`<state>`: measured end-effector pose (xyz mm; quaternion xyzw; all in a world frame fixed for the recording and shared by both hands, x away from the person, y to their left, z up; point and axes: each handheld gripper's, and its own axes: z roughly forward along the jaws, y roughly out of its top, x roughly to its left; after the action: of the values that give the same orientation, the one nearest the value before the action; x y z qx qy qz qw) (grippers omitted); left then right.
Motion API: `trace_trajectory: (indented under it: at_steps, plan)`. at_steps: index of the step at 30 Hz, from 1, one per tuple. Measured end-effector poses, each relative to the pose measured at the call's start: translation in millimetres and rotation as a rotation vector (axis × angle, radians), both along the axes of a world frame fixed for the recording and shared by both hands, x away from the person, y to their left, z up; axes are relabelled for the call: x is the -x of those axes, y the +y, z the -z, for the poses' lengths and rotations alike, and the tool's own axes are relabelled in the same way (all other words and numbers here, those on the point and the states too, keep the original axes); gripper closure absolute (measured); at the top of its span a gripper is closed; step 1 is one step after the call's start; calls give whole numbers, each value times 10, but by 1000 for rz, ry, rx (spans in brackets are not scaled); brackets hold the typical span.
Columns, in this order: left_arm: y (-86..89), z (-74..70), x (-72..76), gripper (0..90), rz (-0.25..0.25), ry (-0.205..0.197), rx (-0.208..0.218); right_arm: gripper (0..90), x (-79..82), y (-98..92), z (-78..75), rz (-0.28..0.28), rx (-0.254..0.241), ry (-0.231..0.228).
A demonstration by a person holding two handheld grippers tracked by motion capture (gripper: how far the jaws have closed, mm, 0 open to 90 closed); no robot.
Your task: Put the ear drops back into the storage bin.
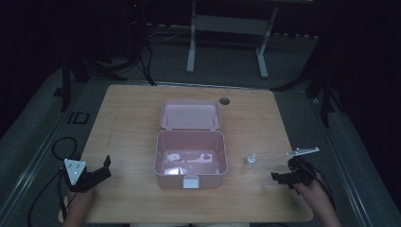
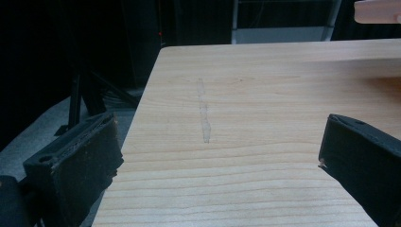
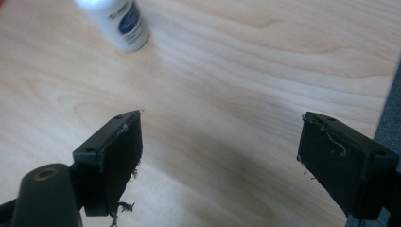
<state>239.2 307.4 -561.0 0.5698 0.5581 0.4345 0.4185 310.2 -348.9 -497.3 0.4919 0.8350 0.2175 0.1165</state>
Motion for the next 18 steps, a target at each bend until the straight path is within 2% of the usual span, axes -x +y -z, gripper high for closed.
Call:
trace_trajectory:
  at_steps: [2, 4, 7, 12, 16, 18]
  plan:
    - [1, 0, 0, 3, 0, 0, 0, 146, -26, 31, -27, -29, 38, 22]
    - [1, 0, -2, 3, 0, 0, 3, 174, -54, 56, -55, -66, 54, 48]
    - [3, 0, -2, 3, 1, 0, 3, 177, -94, 96, -84, -121, 97, 103]
    - [3, 0, -3, 3, 0, 1, 3, 188, -159, 176, -112, -190, 187, 221]
    - [4, 0, -3, 3, 0, 1, 3, 186, -191, 257, -151, -258, 222, 280]
    - [4, 0, -3, 3, 0, 1, 3, 137, -201, 292, -159, -296, 232, 320]
